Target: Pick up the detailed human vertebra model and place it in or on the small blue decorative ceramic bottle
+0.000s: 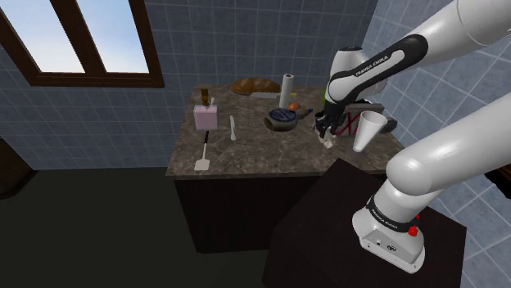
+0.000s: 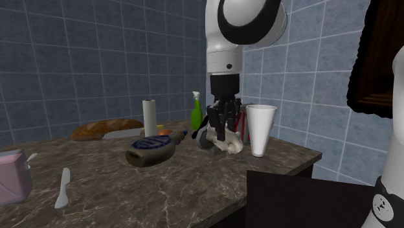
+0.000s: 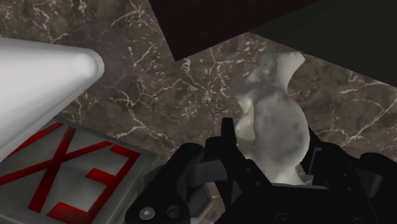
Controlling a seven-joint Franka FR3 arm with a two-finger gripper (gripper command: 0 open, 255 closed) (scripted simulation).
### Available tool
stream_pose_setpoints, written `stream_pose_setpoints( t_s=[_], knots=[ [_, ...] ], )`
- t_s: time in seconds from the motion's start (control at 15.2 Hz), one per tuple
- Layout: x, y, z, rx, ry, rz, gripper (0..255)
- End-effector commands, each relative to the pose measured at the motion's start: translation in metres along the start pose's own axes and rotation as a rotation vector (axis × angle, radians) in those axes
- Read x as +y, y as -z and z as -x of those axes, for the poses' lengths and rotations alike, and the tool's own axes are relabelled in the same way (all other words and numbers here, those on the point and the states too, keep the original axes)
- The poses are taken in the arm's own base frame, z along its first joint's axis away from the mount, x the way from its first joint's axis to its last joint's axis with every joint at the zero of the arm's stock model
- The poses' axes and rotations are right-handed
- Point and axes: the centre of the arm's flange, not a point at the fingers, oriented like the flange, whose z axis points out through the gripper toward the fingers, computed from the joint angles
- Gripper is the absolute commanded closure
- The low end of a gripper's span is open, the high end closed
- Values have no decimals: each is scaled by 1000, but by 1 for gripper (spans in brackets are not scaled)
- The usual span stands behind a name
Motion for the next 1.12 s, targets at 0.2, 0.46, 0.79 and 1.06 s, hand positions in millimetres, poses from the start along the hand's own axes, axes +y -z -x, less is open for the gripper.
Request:
stream_pose_setpoints(
  t_s=[0.2, 0.46, 0.79, 1.06],
  knots=[
    [2, 27, 1, 0, 0, 0, 255],
    [3, 49, 2, 0, 0, 0, 255],
    [5, 75, 2, 0, 0, 0, 255],
    [7, 94, 3, 0, 0, 0, 255]
  ],
)
